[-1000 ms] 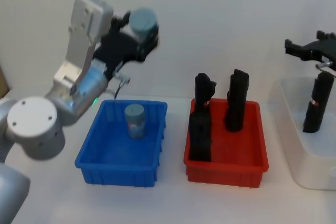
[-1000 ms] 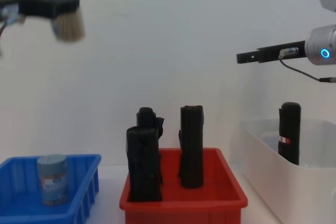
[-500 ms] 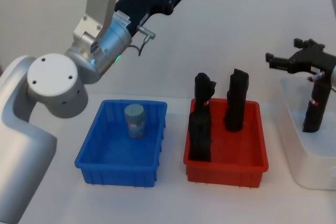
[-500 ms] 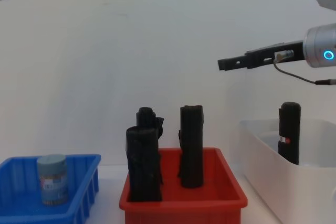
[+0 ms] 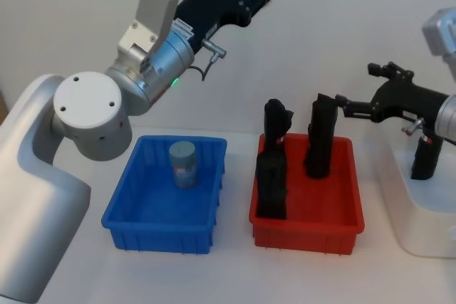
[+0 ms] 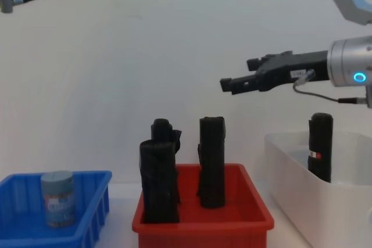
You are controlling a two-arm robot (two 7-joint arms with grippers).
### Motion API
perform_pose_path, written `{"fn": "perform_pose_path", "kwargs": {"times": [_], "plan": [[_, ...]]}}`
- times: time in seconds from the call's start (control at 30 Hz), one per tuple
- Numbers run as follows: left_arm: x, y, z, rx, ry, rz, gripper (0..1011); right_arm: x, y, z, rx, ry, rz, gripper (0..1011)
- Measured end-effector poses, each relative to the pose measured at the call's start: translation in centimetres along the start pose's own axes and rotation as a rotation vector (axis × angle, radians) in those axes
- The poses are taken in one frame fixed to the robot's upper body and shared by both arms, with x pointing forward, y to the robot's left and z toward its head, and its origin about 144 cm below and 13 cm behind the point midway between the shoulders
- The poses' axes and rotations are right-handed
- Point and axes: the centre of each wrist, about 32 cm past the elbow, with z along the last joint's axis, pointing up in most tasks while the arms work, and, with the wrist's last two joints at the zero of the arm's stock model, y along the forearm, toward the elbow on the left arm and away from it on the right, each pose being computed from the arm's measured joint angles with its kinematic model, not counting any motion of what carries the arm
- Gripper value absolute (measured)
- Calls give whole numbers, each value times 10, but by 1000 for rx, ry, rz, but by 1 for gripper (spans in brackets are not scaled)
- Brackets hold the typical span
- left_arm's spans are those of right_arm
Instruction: Pick the cotton swabs from the blue box and place them into the white box.
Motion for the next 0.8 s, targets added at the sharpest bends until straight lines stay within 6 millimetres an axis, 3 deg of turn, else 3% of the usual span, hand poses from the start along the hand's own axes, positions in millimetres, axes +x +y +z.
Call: {"fn": "perform_pose_path", "kwargs": {"times": [0.37, 0.8], "plan": [[-10, -5, -9, 59, 28, -27, 669, -12, 11, -14, 69, -156, 48, 1002], [-22, -12, -17, 96, 60, -57, 669, -26, 39, -36, 144, -316, 31, 1002]]}}
